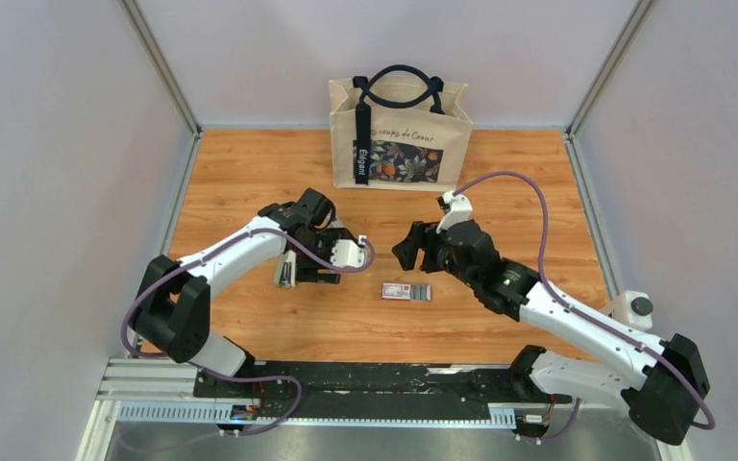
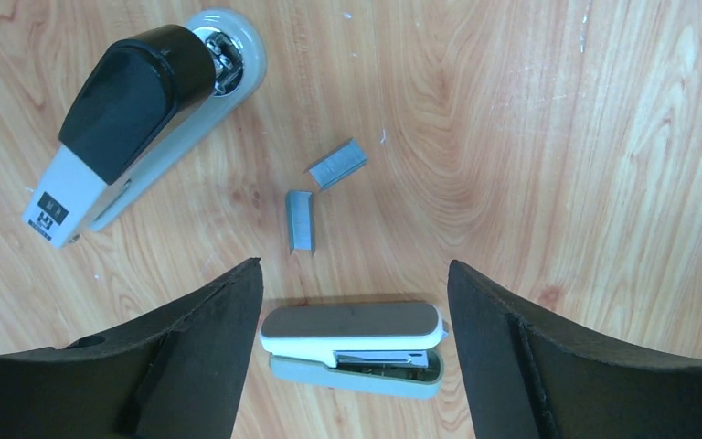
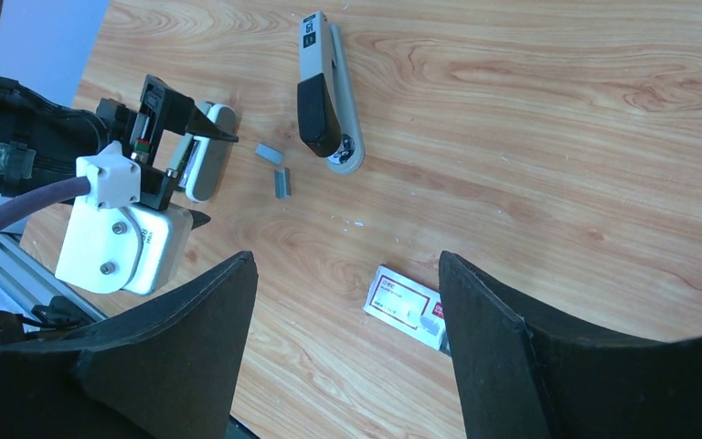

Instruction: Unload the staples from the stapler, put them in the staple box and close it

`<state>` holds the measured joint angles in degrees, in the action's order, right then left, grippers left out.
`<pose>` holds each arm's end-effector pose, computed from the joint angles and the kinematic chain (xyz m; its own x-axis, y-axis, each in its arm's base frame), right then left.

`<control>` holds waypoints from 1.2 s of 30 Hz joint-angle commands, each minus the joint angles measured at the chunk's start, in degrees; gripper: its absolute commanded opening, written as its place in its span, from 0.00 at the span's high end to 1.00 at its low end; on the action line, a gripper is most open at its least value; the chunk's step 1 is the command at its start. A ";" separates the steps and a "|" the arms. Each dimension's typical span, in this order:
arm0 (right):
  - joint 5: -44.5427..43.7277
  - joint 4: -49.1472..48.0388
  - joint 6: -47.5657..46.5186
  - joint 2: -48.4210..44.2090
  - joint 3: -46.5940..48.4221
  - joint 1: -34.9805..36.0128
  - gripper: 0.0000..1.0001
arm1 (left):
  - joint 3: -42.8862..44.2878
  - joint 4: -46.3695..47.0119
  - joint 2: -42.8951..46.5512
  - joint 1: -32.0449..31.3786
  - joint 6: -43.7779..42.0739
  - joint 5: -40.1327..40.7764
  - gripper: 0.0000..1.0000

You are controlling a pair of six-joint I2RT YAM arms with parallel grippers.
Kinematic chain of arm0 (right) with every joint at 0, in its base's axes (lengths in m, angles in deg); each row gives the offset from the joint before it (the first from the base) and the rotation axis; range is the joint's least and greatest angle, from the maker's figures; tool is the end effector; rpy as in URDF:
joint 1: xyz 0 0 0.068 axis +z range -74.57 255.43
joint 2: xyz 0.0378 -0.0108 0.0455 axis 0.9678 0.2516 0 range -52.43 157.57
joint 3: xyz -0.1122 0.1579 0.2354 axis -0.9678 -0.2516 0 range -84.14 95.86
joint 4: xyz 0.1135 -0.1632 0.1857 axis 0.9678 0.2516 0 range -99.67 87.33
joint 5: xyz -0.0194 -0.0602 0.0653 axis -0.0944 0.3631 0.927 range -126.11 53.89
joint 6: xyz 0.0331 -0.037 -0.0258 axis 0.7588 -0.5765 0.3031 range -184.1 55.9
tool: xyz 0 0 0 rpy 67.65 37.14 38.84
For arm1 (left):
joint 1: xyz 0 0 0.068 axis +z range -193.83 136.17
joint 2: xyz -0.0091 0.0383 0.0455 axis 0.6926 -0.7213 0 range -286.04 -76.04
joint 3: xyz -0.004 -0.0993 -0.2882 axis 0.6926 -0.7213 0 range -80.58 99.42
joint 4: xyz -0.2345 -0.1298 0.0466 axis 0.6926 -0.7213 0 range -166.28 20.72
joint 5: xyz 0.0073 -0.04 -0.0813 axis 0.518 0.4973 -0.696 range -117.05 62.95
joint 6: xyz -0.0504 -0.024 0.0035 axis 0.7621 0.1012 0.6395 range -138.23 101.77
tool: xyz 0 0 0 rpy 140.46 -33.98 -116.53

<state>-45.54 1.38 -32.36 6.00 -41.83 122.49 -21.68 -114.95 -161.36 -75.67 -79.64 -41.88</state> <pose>0.1594 0.1618 0.3018 -0.5923 0.1253 -0.7959 -0.3661 0.8381 0.4044 0.2379 -0.1593 0.2433 0.1195 0.9249 -0.3608 0.9859 -0.0676 0.1534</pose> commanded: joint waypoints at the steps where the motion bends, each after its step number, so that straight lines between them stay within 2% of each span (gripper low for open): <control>1: -0.59 -5.07 0.68 -0.86 -1.26 -0.14 0.24 | 3.24 -2.23 -2.04 0.28 -3.63 -2.40 0.17; 13: 0.11 -3.84 -1.42 -4.38 -0.47 -1.10 0.22 | 9.13 -7.24 -10.74 0.28 -6.45 -0.47 0.27; 27: 1.43 -3.05 -1.95 -5.52 0.41 -2.07 0.23 | 9.49 -2.14 -16.02 0.28 -3.54 2.35 0.28; 36: 1.96 -2.35 -1.60 -5.52 1.20 -2.25 0.23 | 10.45 -1.53 -18.65 0.81 -3.63 4.20 0.34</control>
<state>-44.10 -0.50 -33.47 1.81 -43.04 120.48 -13.79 -117.00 -179.08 -75.45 -83.07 -38.28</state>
